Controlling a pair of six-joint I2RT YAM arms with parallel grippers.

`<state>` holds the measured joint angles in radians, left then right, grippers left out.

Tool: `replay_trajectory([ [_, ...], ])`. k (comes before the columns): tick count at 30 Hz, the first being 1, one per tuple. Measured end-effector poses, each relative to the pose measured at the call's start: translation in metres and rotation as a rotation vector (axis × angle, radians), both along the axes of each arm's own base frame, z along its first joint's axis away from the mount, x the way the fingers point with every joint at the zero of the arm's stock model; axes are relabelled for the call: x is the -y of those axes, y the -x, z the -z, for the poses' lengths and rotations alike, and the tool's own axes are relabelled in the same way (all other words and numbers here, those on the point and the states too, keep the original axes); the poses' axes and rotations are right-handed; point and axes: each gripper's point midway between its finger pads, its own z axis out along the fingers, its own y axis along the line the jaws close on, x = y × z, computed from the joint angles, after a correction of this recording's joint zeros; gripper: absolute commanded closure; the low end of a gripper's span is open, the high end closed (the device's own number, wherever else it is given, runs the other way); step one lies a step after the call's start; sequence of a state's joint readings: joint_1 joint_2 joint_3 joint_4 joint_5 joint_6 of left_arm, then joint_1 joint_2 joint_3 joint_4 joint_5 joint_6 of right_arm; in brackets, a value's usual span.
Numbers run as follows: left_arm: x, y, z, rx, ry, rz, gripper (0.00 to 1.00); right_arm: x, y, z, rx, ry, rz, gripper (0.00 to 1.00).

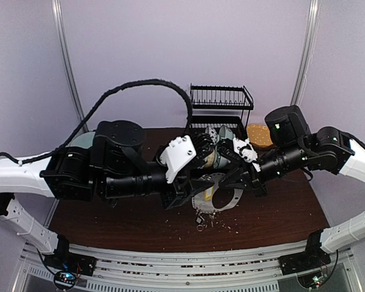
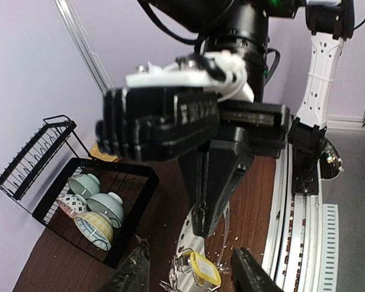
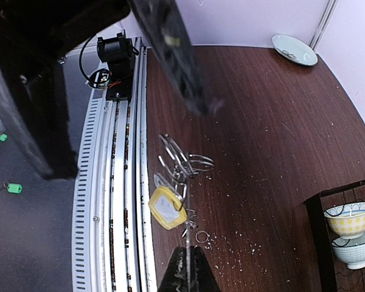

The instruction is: Put the keys on the keyring

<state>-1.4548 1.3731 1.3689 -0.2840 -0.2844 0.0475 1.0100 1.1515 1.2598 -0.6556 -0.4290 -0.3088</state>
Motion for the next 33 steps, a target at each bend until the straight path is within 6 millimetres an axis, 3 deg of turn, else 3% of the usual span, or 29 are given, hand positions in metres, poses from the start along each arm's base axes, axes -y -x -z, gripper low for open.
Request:
replay_trajectory([
  [1, 0.001, -0.001, 0.005, -0.002, -0.016, -0.007, 0.65, 0.0, 0.0, 0.0, 0.0, 0.0, 0.0, 1.0],
  [6, 0.0, -0.011, 0.027, 0.004, -0.091, -0.069, 0.68, 0.0, 0.0, 0.0, 0.0, 0.0, 0.0, 1.0],
  [9, -0.001, -0.014, 0.027, 0.01, -0.092, -0.082, 0.7, 0.0, 0.0, 0.0, 0.0, 0.0, 0.0, 1.0],
  [19, -0.001, -0.016, 0.027, 0.024, -0.09, -0.095, 0.91, -0.001, 0.0, -0.001, 0.003, -0.006, 0.0, 1.0],
  [21, -0.001, -0.016, 0.028, 0.026, -0.09, -0.095, 0.99, -0.001, 0.0, -0.001, 0.003, -0.006, 0.0, 1.0],
  [28, -0.002, -0.017, 0.029, 0.036, -0.087, -0.095, 1.0, -0.001, 0.0, -0.001, 0.002, -0.005, 0.001, 1.0],
  [33, -0.01, -0.012, 0.031, 0.048, 0.03, -0.074, 1.0, -0.005, 0.001, -0.001, -0.005, -0.025, -0.01, 1.0],
])
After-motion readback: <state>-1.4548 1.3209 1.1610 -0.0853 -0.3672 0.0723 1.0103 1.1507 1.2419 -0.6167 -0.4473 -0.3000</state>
